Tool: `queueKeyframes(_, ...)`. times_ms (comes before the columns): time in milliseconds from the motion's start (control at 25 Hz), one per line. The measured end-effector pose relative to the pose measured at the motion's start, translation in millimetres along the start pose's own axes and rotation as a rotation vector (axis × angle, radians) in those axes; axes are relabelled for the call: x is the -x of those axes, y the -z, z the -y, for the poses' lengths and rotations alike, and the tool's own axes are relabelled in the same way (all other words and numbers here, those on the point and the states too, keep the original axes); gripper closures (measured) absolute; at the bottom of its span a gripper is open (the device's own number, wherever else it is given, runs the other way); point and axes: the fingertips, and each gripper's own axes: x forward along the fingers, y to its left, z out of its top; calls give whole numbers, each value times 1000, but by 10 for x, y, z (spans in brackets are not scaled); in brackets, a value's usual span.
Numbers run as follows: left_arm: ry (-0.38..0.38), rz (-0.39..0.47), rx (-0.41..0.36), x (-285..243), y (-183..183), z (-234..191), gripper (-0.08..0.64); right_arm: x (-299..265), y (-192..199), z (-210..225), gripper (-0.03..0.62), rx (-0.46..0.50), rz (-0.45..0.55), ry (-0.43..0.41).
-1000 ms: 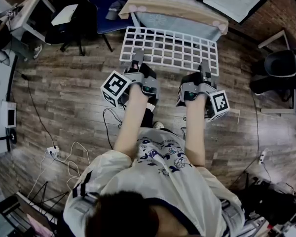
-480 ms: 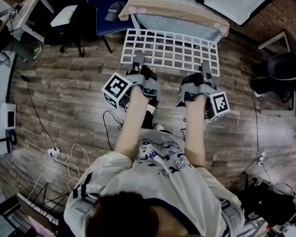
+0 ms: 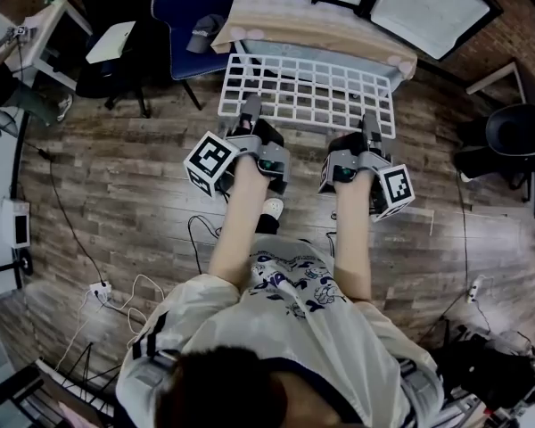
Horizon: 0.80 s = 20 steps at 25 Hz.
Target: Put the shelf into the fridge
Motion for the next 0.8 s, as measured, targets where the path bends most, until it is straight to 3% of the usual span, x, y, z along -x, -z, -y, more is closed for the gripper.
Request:
queueKeyframes(480, -5, -64, -21, -707, -301, 47, 523, -623, 122, 8, 543, -12, 49, 16)
queueKeyframes(800, -6, -67, -6, -880, -338, -20, 523, -786, 114, 53, 543, -17, 52, 7)
